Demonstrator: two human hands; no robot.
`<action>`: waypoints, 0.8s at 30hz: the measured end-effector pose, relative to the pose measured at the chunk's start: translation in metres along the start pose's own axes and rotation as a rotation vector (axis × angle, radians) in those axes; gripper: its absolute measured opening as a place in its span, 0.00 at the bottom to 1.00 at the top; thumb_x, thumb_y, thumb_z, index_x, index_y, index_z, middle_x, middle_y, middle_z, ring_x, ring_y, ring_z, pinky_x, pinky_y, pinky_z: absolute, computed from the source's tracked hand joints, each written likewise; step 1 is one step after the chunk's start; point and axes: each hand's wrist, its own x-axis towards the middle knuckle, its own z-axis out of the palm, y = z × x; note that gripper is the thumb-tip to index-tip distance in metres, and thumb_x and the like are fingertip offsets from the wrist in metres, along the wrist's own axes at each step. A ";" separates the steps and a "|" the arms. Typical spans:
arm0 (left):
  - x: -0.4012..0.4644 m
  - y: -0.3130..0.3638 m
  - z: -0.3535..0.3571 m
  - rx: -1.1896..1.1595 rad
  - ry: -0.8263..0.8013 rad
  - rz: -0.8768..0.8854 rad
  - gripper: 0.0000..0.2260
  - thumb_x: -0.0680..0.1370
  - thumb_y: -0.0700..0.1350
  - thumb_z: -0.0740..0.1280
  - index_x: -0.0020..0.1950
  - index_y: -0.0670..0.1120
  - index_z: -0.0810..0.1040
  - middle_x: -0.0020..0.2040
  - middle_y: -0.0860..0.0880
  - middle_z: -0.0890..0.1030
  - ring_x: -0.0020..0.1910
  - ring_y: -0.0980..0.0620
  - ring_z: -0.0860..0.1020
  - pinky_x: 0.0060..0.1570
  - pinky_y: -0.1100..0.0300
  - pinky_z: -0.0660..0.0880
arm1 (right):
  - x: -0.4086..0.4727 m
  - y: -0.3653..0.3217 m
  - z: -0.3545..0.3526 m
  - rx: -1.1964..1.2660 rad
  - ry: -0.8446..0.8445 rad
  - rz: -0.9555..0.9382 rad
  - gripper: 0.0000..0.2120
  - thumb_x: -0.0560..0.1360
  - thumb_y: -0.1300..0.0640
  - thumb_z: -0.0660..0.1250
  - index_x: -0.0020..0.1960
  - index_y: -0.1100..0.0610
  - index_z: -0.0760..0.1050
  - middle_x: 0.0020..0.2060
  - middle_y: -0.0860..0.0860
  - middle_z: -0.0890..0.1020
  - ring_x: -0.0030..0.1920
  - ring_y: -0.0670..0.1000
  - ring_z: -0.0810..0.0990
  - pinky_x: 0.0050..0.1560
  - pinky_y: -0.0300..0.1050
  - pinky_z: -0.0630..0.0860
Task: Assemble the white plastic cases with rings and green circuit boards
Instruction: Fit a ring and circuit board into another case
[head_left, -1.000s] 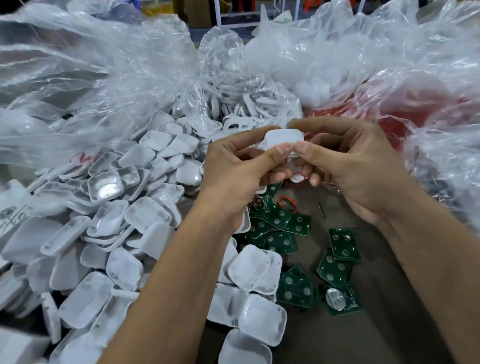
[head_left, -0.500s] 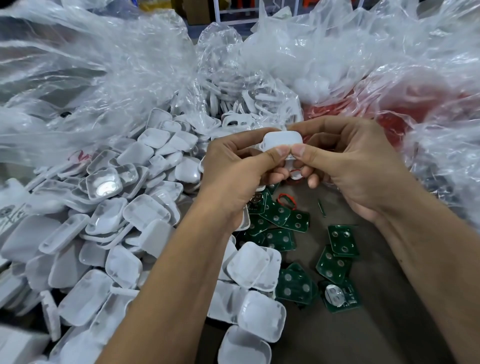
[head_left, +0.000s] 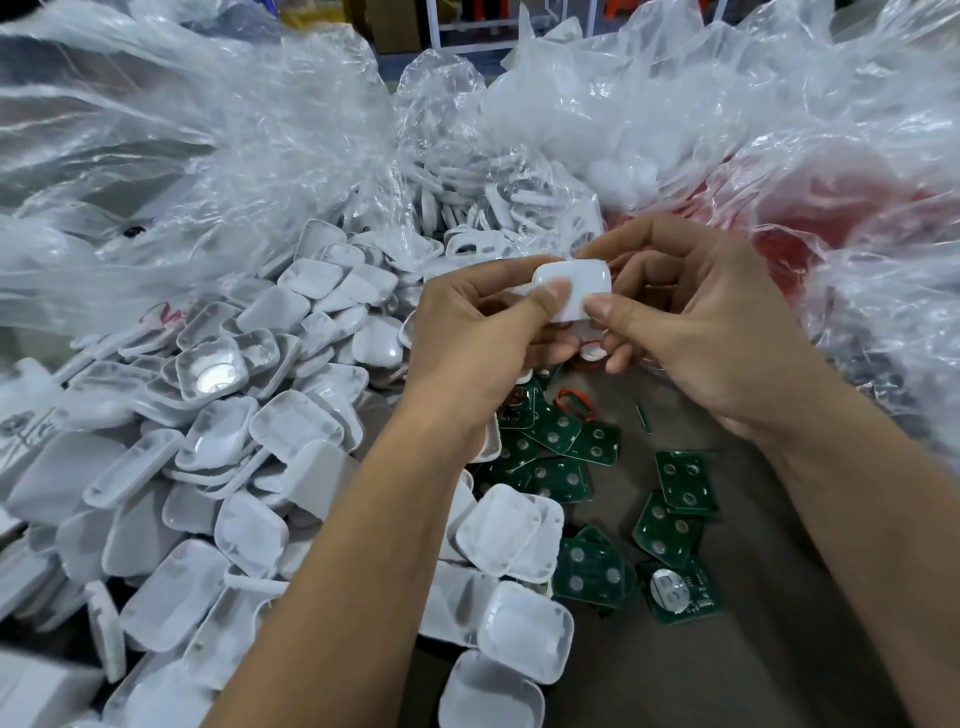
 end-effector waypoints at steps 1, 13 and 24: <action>0.000 0.001 0.000 -0.006 0.006 0.013 0.05 0.79 0.37 0.73 0.54 0.41 0.86 0.42 0.39 0.87 0.34 0.50 0.84 0.38 0.61 0.82 | 0.000 0.000 -0.001 -0.059 -0.015 -0.034 0.12 0.77 0.69 0.73 0.58 0.59 0.81 0.34 0.58 0.80 0.30 0.53 0.83 0.32 0.44 0.82; -0.002 0.004 -0.002 0.143 0.053 0.300 0.04 0.78 0.36 0.73 0.50 0.42 0.87 0.49 0.38 0.84 0.32 0.43 0.84 0.39 0.53 0.84 | -0.002 0.003 0.012 -0.027 0.144 -0.137 0.05 0.78 0.63 0.75 0.53 0.61 0.82 0.35 0.61 0.83 0.29 0.60 0.83 0.27 0.48 0.81; 0.001 0.000 0.003 0.138 0.117 0.215 0.05 0.78 0.40 0.74 0.44 0.46 0.88 0.33 0.42 0.84 0.26 0.47 0.79 0.28 0.60 0.76 | -0.005 -0.004 0.014 -0.108 0.127 -0.056 0.05 0.78 0.59 0.75 0.53 0.55 0.81 0.36 0.54 0.84 0.29 0.49 0.83 0.28 0.39 0.77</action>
